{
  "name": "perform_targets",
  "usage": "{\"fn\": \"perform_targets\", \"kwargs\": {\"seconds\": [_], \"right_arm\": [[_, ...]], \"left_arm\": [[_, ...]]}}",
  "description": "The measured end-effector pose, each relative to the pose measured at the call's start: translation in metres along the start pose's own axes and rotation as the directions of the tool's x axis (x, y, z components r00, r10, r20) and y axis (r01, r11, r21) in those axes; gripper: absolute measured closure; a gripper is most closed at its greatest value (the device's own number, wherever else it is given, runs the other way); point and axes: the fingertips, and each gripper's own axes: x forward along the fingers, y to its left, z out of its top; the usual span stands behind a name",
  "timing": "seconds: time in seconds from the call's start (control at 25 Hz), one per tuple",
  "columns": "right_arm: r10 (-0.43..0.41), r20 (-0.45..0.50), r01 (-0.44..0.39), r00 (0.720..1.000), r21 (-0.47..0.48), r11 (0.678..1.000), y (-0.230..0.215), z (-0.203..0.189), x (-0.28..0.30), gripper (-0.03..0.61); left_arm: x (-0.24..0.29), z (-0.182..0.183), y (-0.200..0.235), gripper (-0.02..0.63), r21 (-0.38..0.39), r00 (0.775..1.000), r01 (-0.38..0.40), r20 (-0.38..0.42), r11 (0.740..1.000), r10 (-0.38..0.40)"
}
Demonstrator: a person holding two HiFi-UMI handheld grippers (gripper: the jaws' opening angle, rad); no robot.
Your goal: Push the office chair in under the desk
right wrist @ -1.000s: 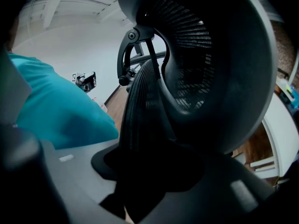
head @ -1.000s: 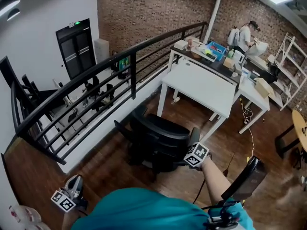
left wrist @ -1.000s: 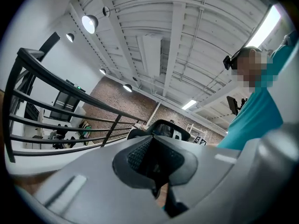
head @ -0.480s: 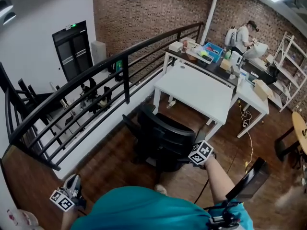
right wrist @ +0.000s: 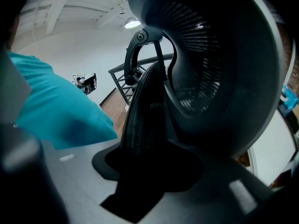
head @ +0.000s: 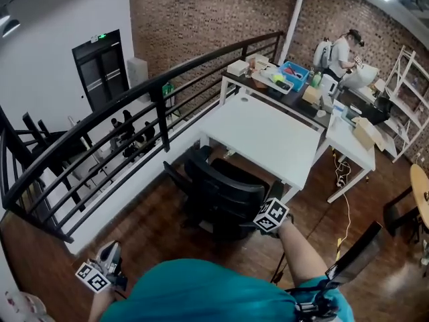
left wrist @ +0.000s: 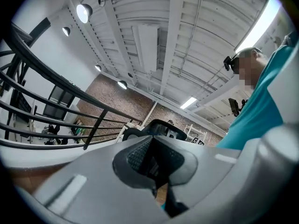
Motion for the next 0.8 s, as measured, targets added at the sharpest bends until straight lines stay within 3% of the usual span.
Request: {"fn": "perform_targets", "kwargs": {"seconds": [0.6, 0.8], "right_arm": [[-0.039, 0.011, 0.039, 0.999, 0.033, 0.999, -0.174, -0.008, -0.022, 0.394], [-0.077, 0.017, 0.076, 0.997, 0.038, 0.996, -0.215, 0.001, -0.027, 0.396]], "left_arm": [[0.074, -0.033, 0.008, 0.589, 0.005, 0.997, -0.07, -0.013, 0.998, 0.07], [0.101, -0.044, 0.016, 0.589, -0.004, 0.998, -0.054, -0.019, 0.999, 0.054]]}}
